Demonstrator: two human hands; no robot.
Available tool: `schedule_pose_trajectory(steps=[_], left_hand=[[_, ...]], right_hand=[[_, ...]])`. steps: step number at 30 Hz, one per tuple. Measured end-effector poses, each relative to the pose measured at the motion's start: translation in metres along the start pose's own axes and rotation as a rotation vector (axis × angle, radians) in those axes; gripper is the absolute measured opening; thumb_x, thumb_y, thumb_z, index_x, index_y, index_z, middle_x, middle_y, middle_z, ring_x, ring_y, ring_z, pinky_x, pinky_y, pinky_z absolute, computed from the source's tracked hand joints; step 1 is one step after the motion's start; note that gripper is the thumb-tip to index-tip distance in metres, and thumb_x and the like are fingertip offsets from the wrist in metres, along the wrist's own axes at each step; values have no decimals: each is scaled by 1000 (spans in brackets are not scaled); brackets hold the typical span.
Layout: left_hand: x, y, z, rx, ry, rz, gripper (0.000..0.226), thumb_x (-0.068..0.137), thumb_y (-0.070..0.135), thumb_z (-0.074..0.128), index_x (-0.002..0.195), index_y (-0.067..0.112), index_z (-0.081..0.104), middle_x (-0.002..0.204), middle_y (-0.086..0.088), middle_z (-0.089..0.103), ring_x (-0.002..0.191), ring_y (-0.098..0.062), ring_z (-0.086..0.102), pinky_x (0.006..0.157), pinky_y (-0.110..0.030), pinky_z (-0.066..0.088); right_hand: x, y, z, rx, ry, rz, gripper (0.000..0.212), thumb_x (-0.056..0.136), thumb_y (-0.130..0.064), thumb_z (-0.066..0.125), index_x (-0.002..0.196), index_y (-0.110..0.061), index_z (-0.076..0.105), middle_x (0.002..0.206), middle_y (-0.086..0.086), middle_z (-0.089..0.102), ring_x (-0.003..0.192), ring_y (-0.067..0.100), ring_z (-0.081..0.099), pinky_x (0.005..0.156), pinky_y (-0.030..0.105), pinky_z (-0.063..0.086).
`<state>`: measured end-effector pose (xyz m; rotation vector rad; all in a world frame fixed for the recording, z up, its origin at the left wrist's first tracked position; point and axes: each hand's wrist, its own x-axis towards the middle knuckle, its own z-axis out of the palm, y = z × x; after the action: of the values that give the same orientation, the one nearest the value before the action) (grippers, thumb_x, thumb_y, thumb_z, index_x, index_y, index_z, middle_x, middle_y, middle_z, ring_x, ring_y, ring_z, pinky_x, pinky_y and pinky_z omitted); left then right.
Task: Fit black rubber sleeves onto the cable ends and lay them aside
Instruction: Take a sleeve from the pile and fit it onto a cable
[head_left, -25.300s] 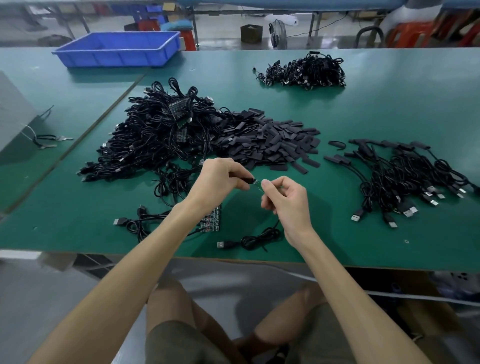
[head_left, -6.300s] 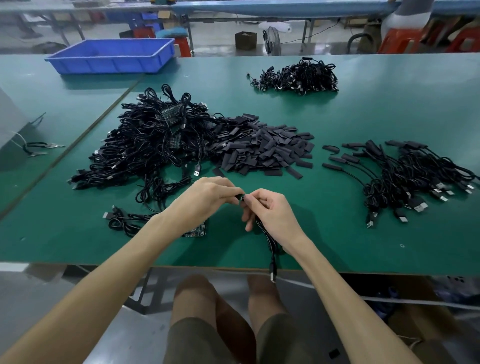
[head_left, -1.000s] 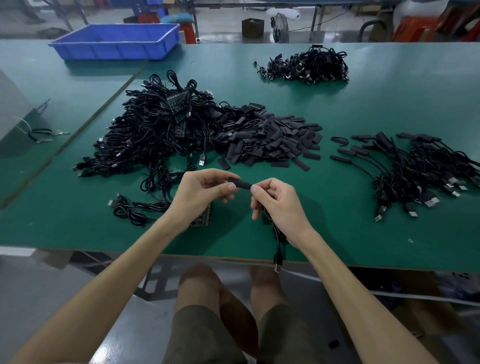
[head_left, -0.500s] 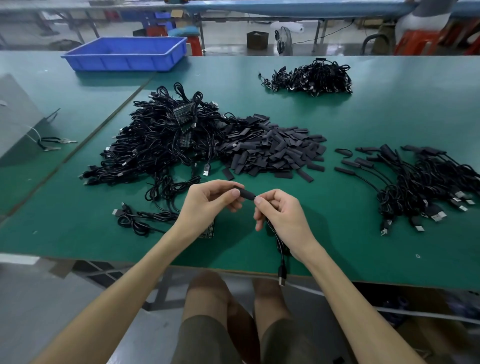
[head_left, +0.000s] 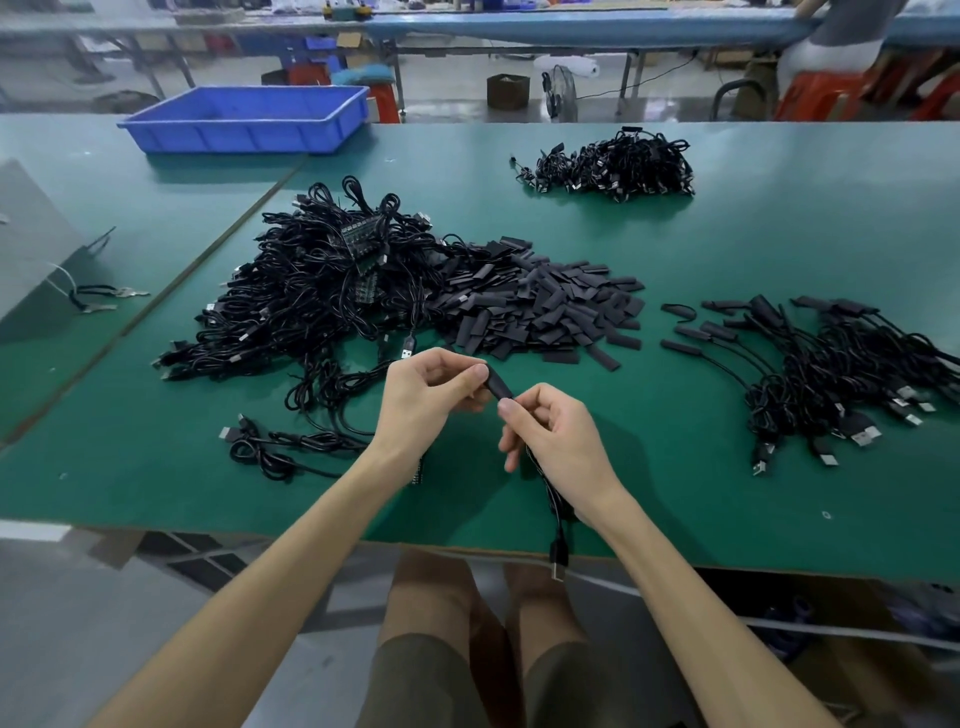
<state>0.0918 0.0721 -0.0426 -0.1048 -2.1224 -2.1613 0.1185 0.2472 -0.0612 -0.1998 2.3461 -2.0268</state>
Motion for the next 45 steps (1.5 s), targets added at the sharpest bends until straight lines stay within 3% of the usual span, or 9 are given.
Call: schedule_pose_trajectory(steps=[5, 9, 13, 18, 21, 25, 31, 40, 45], left_hand=[[-2, 1, 13, -142, -3, -141, 18, 90, 22, 77, 101, 8, 75, 80, -7, 74, 76, -16, 68, 69, -27, 56], [-4, 2, 24, -47, -134, -201, 20, 97, 33, 68, 95, 16, 80, 81, -2, 73, 77, -12, 65, 60, -23, 49], [1, 7, 29, 53, -24, -71, 20, 99, 24, 65, 87, 16, 79, 75, -4, 71, 70, -15, 61, 60, -24, 48], [15, 20, 25, 39, 132, 60, 18, 100, 20, 65, 91, 11, 78, 67, -3, 68, 59, -13, 57, 60, -23, 50], [19, 25, 24, -24, 156, 24, 20, 99, 21, 66, 96, 6, 78, 72, -5, 69, 61, -14, 59, 61, -25, 53], [19, 25, 21, -66, 52, -93, 16, 96, 23, 70, 101, 9, 78, 84, 1, 75, 74, -12, 67, 62, -24, 55], [15, 24, 14, -22, 18, -119, 16, 97, 25, 69, 102, 12, 77, 95, -2, 79, 81, -12, 73, 66, -22, 56], [18, 21, 19, 88, 35, -27, 14, 99, 14, 66, 96, 5, 76, 86, -8, 78, 68, -12, 65, 65, -26, 52], [20, 20, 20, 24, -62, -90, 20, 99, 23, 66, 106, 6, 75, 96, -5, 78, 80, -13, 72, 67, -26, 58]], right_hand=[[-1, -3, -1, 33, 38, -9, 26, 103, -24, 64, 88, -3, 58, 70, 9, 72, 52, 25, 65, 64, 37, 52], [-1, -3, -3, 41, 57, -13, 25, 102, -26, 65, 86, -6, 61, 68, 8, 71, 51, 24, 64, 61, 34, 53], [-1, -2, -1, 67, 52, -40, 22, 101, -26, 67, 91, -7, 65, 76, 8, 75, 63, 25, 71, 72, 41, 58], [2, -1, 5, 32, 31, -60, 14, 98, -25, 71, 110, -17, 69, 95, -1, 79, 90, 14, 76, 90, 33, 59], [2, -3, 7, 64, 23, -26, 16, 102, -20, 66, 118, -18, 65, 93, 2, 80, 80, 19, 78, 80, 28, 59], [2, -4, 6, 46, 29, -10, 5, 103, -14, 63, 106, -11, 66, 85, 6, 79, 64, 23, 74, 70, 27, 56], [0, -5, 4, 46, 43, -18, 4, 101, -11, 65, 102, -7, 66, 81, 5, 78, 61, 23, 71, 70, 31, 57], [-2, -4, 3, 60, 61, -19, 7, 99, -12, 69, 102, -6, 66, 80, 5, 78, 60, 23, 71, 69, 29, 57], [-2, -2, 1, 91, 109, -38, 5, 100, -16, 68, 102, -12, 67, 83, 4, 78, 64, 24, 74, 72, 33, 58]])
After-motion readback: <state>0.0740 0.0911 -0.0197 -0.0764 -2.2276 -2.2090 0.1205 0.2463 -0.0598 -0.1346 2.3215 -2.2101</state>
